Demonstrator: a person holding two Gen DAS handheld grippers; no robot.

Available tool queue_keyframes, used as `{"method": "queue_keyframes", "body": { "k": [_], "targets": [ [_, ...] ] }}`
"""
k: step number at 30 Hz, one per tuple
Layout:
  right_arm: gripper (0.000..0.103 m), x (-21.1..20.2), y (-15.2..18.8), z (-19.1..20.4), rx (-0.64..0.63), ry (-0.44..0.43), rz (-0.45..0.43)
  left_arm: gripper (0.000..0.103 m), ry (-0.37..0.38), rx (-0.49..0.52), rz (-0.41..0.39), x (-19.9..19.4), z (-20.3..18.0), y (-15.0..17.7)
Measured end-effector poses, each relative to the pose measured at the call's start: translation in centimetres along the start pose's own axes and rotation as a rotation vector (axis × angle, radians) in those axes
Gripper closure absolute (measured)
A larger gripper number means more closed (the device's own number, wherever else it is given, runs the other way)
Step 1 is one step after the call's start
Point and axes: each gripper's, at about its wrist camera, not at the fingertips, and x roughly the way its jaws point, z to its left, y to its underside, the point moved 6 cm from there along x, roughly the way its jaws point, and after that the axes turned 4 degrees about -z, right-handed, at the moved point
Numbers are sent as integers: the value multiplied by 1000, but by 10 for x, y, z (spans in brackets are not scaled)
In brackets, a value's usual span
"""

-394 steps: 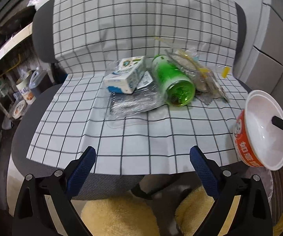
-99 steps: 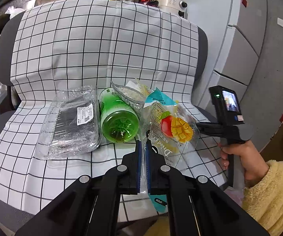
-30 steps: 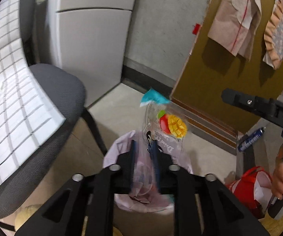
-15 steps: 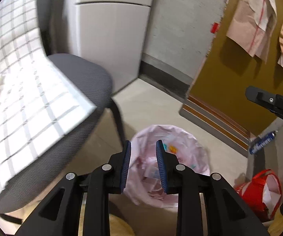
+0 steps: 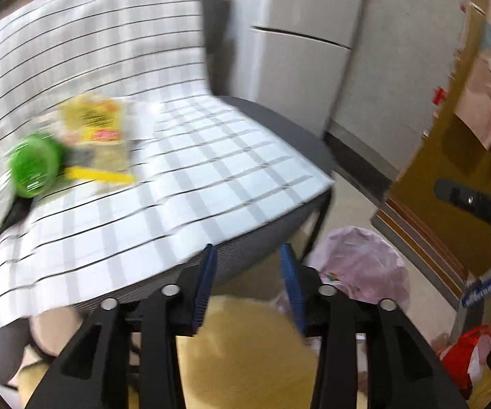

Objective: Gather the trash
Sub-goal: 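Return to the chair and grasp the yellow snack bag with the right tool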

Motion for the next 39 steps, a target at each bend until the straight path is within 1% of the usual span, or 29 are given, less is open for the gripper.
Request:
{"method": "queue_keyframes", "body": {
  "k": [1,3,4,6,7,9,10,15,18,19,21,23,26,29,32,33,34,36,37,38,39],
  "targets": [
    [62,4,0,13,-30,-19,8,49,-15,-27,-7,-8,14,1],
    [53,12,-1,42,-91,-71,22,45,-45,-74,-20,-21,38,3],
    [48,16,-2,56,-122,-96,26,42,-79,-93,-24,-27,53,4],
    [45,25,-4,85,-191,-136,30,41,-150,-118,-34,-38,77,6],
    [41,31,-5,100,-229,-148,31,41,-177,-129,-39,-41,86,6],
    [41,42,-7,125,-283,-164,34,41,-252,-166,-56,-53,116,6],
    [41,49,-8,138,-308,-181,32,41,-273,-181,-62,-57,126,6],
    [39,81,-10,188,-400,-189,28,40,-388,-254,-88,-74,183,7],
    [36,101,-10,215,-443,-188,22,36,-413,-295,-85,-76,205,10],
    [33,109,-9,223,-453,-186,23,36,-426,-306,-78,-76,211,13],
    [30,125,-8,241,-476,-192,28,36,-440,-322,-69,-74,222,15],
    [30,140,-6,255,-501,-174,36,36,-441,-338,-65,-71,231,16],
    [30,169,-8,275,-542,-102,35,36,-446,-358,-68,-72,242,18],
    [30,195,-9,291,-575,-66,37,36,-451,-374,-72,-74,251,21],
    [30,215,-10,299,-626,6,19,36,-449,-394,-74,-77,259,25],
    [30,222,-11,300,-650,56,7,36,-447,-400,-74,-77,261,27],
    [31,230,-13,300,-664,92,2,36,-446,-403,-73,-77,261,28],
    [40,237,-16,296,-670,137,-2,36,-443,-408,-68,-77,262,31],
    [51,238,-17,292,-667,149,6,36,-440,-409,-65,-77,262,32],
    [66,236,-18,289,-654,142,10,36,-439,-409,-63,-77,261,33],
    [76,230,-19,284,-632,121,13,36,-439,-406,-62,-77,260,34]
  ]
}}
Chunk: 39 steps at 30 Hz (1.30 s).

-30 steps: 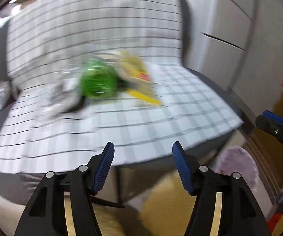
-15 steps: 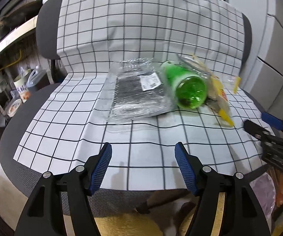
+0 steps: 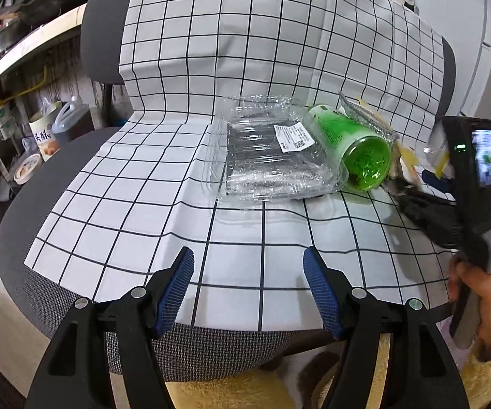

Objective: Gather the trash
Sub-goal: 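Return to the chair and grasp the yellow snack bag with the right tool, then grasp the grey cloth strip with the left tool while the right tool holds the yellow bag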

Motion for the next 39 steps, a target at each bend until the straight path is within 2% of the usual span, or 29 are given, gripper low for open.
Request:
{"method": "queue_keyframes", "body": {
  "k": [1,2,3,5,10,15,21,26,28,31,35,39],
  "targets": [
    [90,-7,3,-6,18,-20,-9,36,2,3,0,0,-1,0],
    [98,-12,5,-11,28,-29,-22,36,4,6,0,-1,-3,1],
    [100,-23,8,-19,44,-50,-42,36,6,8,0,-1,-5,1],
    [101,-41,15,-34,90,-107,-60,36,11,17,-1,-2,-10,1],
    [101,-97,31,-87,304,-280,-125,36,39,55,-11,-7,-34,-2],
    [101,-138,46,-132,444,-315,-209,36,70,94,-15,-7,-65,-9],
    [101,-134,60,-135,435,-329,-175,36,134,95,-36,-5,-93,-38],
    [101,-119,71,-126,426,-353,-143,39,151,80,-78,7,-105,-83],
    [101,-115,73,-123,425,-359,-134,51,155,78,-66,20,-110,-98],
    [101,-109,74,-120,418,-361,-129,62,142,85,-50,39,-116,-115],
    [101,-105,74,-120,408,-355,-132,62,126,71,-9,69,-119,-129],
    [101,-100,74,-124,408,-348,-129,62,154,0,44,96,-118,-139]
  ]
}}
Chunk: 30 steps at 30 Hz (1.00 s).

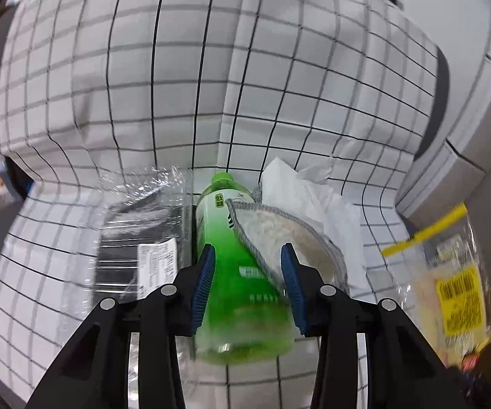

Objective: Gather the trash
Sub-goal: 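Grasp the grey cloth strip with the left tool while the right tool holds the yellow bag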

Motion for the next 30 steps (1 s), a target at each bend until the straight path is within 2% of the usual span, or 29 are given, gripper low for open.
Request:
{"method": "queue_keyframes", "body": {
  "k": [3,5,7,8,12,14,18,20,26,30],
  "targets": [
    [101,4,2,-2,5,-2,13,63,13,-34,18,13,4,-5],
    [101,6,3,-3,4,-2,21,74,27,-41,22,20,4,-7],
    [101,6,4,-2,6,-6,25,96,39,-42,17,23,4,-8],
    [101,5,4,-2,6,-5,24,98,60,-35,-1,20,3,-10],
    [101,-4,0,0,10,-8,1,100,88,17,-99,-9,-11,-13],
    [101,-9,-3,1,21,-16,-9,100,118,49,-144,-36,-22,-8],
    [101,-25,-7,3,41,-19,-32,100,160,112,-235,-95,-41,20],
    [101,-32,-8,2,48,-7,-40,100,176,156,-281,-126,-52,45],
    [101,-55,-1,-6,44,63,-41,100,259,198,-323,-167,-80,112],
    [101,-74,13,-15,24,139,-22,100,364,233,-300,-171,-105,150]
  ]
}}
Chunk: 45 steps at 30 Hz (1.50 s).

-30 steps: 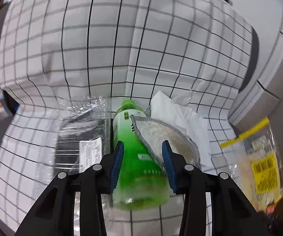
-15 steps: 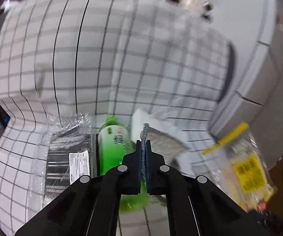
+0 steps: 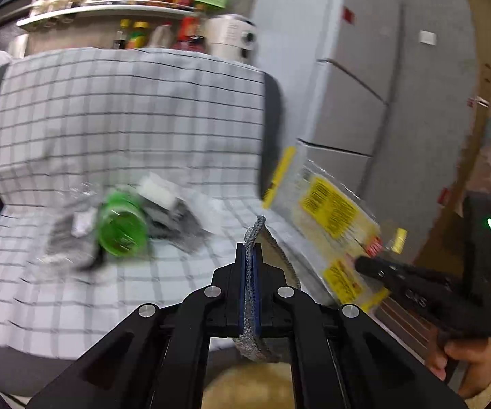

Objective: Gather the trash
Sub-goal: 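Grasp the grey cloth strip with the left tool while the right tool holds the yellow bag, then carry yellow bag and grey strip to the pink bin and open both tools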

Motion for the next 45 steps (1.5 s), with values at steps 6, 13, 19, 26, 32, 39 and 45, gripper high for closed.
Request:
{"method": "queue_keyframes", "body": {
  "k": [6,13,19,26,32,39,45],
  "targets": [
    [101,-32,23,-34,17,135,21,100,165,27,86,20,-47,27],
    [101,-64,51,-93,112,292,57,100,284,63,100,34,-94,26],
    [101,-74,82,-134,189,345,101,100,319,58,157,51,-114,42],
    [101,-78,112,-165,237,386,141,100,374,111,216,82,-154,65],
    [101,-67,143,-186,272,415,226,100,401,162,253,93,-178,84],
    [77,-51,163,-195,345,401,306,100,390,160,242,89,-172,79],
    [77,-65,131,-188,304,406,210,100,378,150,242,82,-162,78]
  ]
}}
